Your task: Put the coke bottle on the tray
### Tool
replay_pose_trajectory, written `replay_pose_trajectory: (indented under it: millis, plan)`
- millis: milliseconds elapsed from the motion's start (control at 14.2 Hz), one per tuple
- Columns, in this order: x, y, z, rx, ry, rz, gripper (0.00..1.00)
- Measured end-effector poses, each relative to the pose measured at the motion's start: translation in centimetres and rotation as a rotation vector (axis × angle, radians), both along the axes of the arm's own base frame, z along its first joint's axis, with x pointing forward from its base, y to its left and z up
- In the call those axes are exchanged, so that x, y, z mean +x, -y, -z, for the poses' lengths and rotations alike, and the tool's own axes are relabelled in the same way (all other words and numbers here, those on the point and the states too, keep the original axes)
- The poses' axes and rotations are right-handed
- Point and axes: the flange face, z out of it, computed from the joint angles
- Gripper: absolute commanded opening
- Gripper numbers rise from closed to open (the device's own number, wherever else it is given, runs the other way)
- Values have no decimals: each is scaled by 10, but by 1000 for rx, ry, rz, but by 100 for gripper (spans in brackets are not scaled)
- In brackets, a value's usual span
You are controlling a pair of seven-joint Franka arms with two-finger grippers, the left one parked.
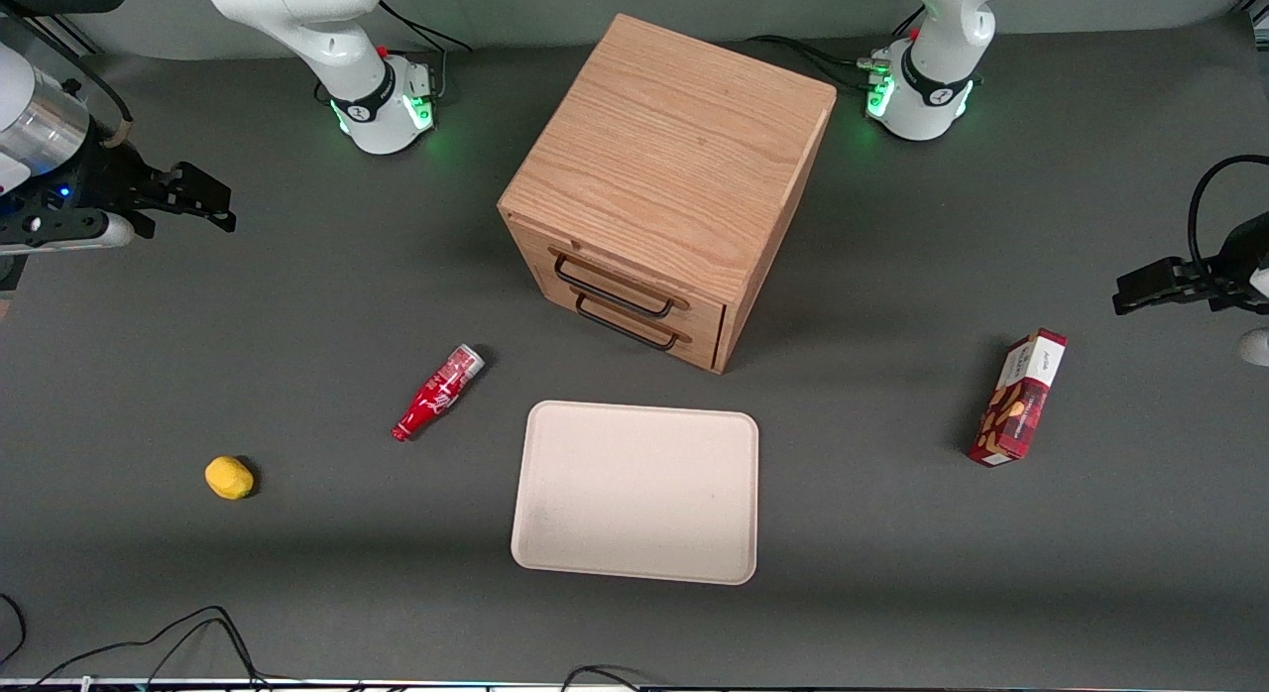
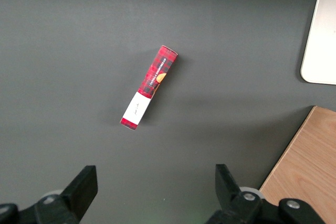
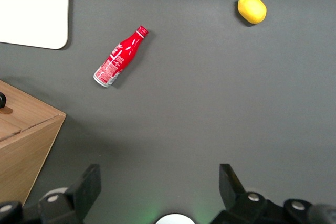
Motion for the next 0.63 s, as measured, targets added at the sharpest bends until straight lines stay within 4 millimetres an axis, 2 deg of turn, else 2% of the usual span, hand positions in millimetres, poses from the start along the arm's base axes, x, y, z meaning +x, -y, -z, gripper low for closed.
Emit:
replay_pose_trajectory:
  millis: [351, 632]
  plan:
    - [1, -1, -4, 6, 8, 4, 100]
    - [13, -10, 10, 28, 4, 40, 100]
